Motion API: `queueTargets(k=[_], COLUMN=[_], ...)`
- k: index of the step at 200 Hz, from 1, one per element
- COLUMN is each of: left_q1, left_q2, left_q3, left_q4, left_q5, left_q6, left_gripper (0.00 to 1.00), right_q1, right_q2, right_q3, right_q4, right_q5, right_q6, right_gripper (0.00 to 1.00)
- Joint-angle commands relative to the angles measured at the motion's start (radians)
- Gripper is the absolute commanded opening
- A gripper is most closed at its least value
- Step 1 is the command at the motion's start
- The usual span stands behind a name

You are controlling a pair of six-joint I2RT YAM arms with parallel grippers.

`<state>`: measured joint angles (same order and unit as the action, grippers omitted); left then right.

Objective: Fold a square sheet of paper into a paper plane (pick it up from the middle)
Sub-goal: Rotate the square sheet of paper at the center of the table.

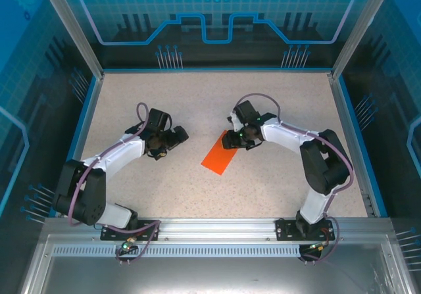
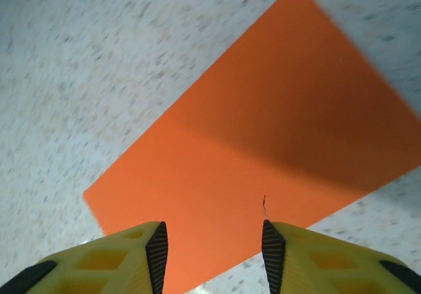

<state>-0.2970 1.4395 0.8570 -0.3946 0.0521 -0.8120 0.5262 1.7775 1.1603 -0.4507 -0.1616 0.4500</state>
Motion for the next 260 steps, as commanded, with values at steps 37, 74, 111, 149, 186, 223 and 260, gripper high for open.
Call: queueTargets(k=[37,74,111,149,186,223,260], left_q1=[-0.062,-0.115,-0.164,-0.210,-0.237,-0.242,-0.245], left_q2=[0.046,0.092,0.136,0.161,0.174,0.182,0.194], left_q3=[0.003,0.001,0.005,-0.010,-0.016,-0.015,-0.014], left_q4=[0.128,0.184,0.188,0.219,0.212,0.181,0.188], left_q5=[0.210,0.268,0.280,0.301,0.302,0.289,0.294], left_q6=[-0.019,-0.045,-0.080,-0.126,-0.154,-0.162,-0.175], left_gripper=[0.98,0.99,0.98,0.97,0.96,0.96,0.96], right_q1=[-0.036,-0.036,-0.040,-0.039,-0.014,-0.011,-0.035], right_q2=[0.164,0.268,0.352,0.261,0.193,0.193,0.241], right_q3=[0.125,0.207,0.290,0.304,0.212,0.139,0.136], right_q4=[-0.044,-0.068,-0.074,-0.079,-0.033,0.016,0.015], right_q5=[0.148,0.117,0.031,-0.024,-0.136,-0.155,-0.156], right_q6=[0.153,0.120,0.066,0.047,0.063,0.106,0.123], right_gripper=[0.44,0.43,0.40,0.38,0.37,0.36,0.35])
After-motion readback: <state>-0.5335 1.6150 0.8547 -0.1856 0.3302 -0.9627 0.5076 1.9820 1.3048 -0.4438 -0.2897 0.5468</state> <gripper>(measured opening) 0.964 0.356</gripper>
